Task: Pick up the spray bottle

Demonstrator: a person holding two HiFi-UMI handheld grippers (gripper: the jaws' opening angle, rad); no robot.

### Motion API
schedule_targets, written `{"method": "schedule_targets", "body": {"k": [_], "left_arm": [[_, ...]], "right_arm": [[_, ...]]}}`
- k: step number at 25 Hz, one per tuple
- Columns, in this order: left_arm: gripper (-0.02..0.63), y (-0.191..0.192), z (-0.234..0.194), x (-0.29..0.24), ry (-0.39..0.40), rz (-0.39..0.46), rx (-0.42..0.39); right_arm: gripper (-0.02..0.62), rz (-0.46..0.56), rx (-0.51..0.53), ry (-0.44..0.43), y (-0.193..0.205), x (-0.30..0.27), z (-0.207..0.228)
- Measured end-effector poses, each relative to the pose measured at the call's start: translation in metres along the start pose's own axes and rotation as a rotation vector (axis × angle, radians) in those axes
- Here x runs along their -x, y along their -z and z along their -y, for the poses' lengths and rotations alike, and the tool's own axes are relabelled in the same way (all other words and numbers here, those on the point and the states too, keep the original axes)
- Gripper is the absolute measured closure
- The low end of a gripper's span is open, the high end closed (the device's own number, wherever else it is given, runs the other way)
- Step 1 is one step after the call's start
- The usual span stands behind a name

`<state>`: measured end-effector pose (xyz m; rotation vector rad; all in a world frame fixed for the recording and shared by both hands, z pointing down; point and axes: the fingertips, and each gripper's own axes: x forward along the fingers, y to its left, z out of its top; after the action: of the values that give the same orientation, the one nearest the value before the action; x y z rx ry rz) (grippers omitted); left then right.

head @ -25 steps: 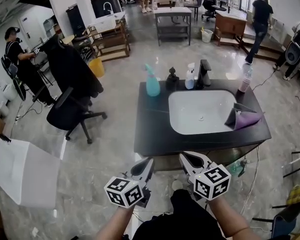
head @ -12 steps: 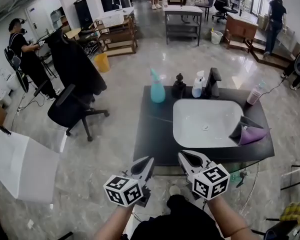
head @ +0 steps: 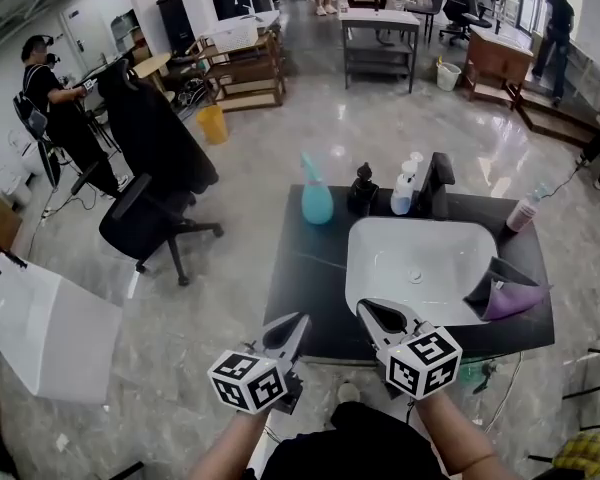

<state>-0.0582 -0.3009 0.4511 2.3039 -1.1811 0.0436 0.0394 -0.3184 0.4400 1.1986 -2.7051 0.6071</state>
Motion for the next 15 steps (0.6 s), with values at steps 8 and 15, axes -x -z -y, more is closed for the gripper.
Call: {"method": "schedule_targets", "body": {"k": [8,15], "left_arm": [[0.598,-0.013,-0.014,-0.046,-0.039,0.013,0.005],[0.598,-0.014,-0.021,-0.063,-0.057,-0.001,0.01]], "right_arm": [[0.588,-0.009,0.013,-0.053,-0.013,-0.027,0.04],[0.588,-0.017,0.007,-0.066,-0.017,-0.043,0.058]]}}
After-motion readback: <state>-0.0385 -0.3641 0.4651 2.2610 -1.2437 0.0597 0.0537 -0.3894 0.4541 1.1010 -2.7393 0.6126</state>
